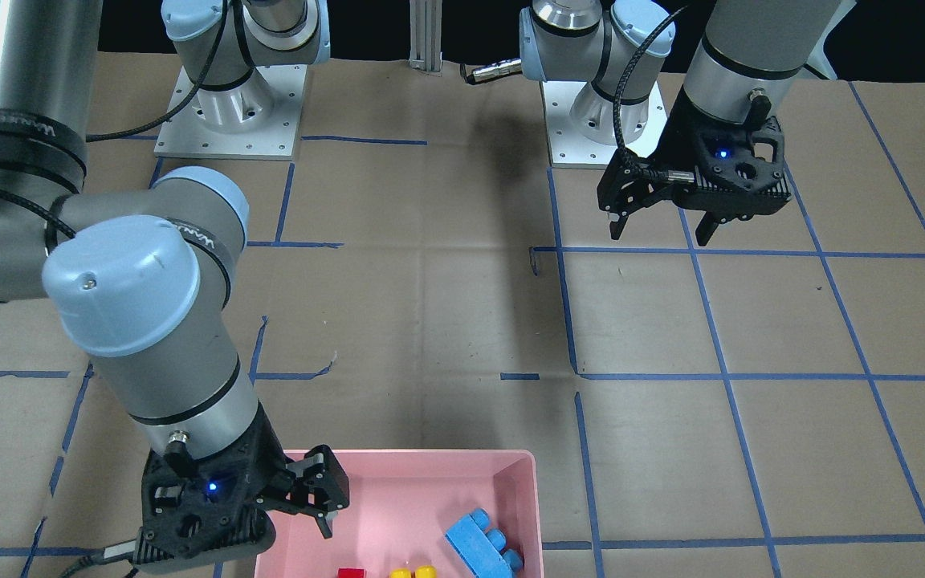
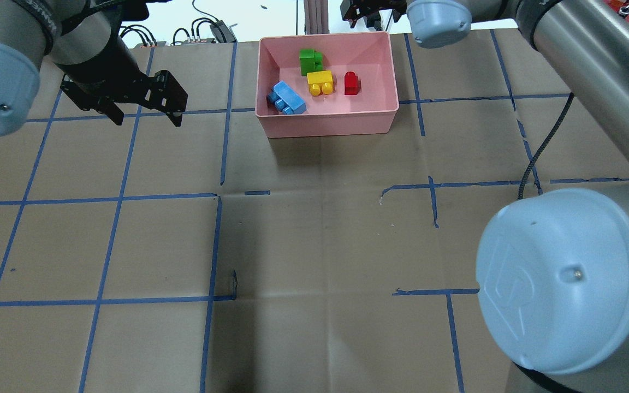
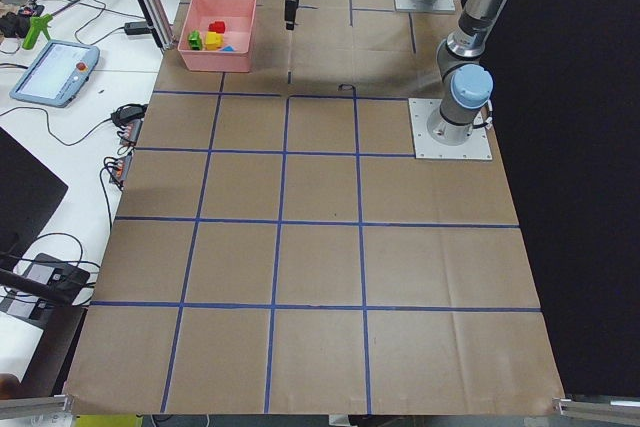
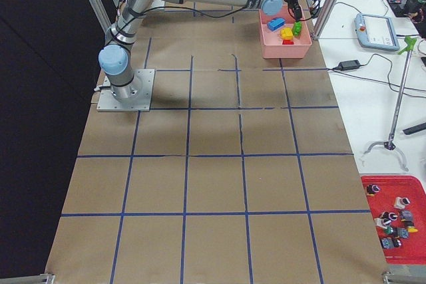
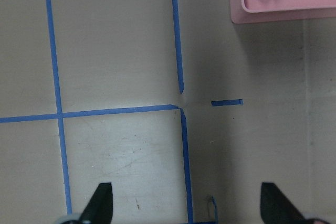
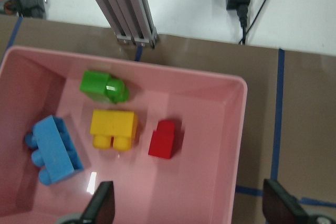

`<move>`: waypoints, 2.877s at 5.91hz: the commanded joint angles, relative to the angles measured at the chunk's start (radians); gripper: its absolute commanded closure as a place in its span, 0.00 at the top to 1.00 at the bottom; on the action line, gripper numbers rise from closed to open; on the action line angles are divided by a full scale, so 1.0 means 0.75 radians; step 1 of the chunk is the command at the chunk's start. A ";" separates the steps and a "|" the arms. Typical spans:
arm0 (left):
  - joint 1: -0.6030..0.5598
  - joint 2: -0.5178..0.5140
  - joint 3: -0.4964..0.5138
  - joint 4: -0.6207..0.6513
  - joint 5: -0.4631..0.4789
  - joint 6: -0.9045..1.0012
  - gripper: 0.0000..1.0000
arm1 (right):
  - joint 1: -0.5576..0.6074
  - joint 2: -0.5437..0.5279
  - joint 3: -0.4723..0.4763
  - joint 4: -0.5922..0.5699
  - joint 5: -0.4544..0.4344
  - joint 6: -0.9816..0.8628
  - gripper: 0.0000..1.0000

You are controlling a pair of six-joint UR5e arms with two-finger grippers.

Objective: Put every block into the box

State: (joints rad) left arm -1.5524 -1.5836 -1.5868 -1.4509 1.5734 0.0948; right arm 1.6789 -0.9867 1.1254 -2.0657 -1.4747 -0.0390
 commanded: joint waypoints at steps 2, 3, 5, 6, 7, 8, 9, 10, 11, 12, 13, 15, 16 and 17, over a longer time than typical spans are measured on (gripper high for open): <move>0.000 -0.001 -0.001 0.000 -0.003 0.000 1.00 | -0.017 -0.334 0.029 0.723 -0.007 0.001 1.00; 0.000 -0.001 -0.001 0.002 -0.005 0.000 1.00 | -0.015 -0.467 0.112 0.802 -0.009 0.005 1.00; 0.000 -0.001 -0.001 0.000 -0.005 0.000 1.00 | -0.017 -0.767 0.551 0.760 -0.024 0.009 1.00; 0.000 -0.001 -0.001 0.002 -0.005 0.000 1.00 | -0.023 -0.837 0.668 0.592 -0.060 0.001 1.00; 0.000 -0.001 -0.001 0.002 -0.005 0.000 1.00 | -0.025 -0.844 0.686 0.556 -0.136 0.001 1.00; 0.000 -0.001 -0.001 0.002 -0.005 0.000 1.00 | -0.034 -0.844 0.688 0.550 -0.171 0.009 1.00; 0.000 -0.001 -0.001 0.000 -0.005 0.000 1.00 | -0.036 -0.842 0.690 0.547 -0.167 0.023 1.00; 0.000 -0.001 -0.003 0.000 -0.005 0.000 1.00 | -0.036 -0.842 0.690 0.549 -0.165 0.021 1.00; 0.000 -0.001 -0.001 0.000 -0.005 0.000 1.00 | -0.036 -0.852 0.692 0.556 -0.147 0.019 1.00; 0.000 -0.001 -0.003 0.000 -0.005 0.000 1.00 | -0.038 -0.836 0.694 0.554 -0.149 0.015 1.00; 0.000 -0.001 -0.001 0.000 -0.008 0.000 1.00 | -0.036 -0.834 0.690 0.554 -0.142 0.005 1.00; 0.000 -0.001 -0.003 0.000 -0.008 0.000 1.00 | -0.034 -0.848 0.688 0.554 -0.144 0.017 1.00; 0.000 0.001 -0.009 0.002 -0.008 0.000 1.00 | -0.034 -0.842 0.658 0.552 -0.140 0.015 1.00; 0.000 0.001 -0.009 0.002 -0.008 0.000 1.00 | -0.034 -0.838 0.639 0.547 -0.136 0.019 1.00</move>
State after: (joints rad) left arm -1.5524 -1.5836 -1.5926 -1.4501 1.5678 0.0951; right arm 1.6535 -1.6177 1.6196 -1.6526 -1.5798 -0.0270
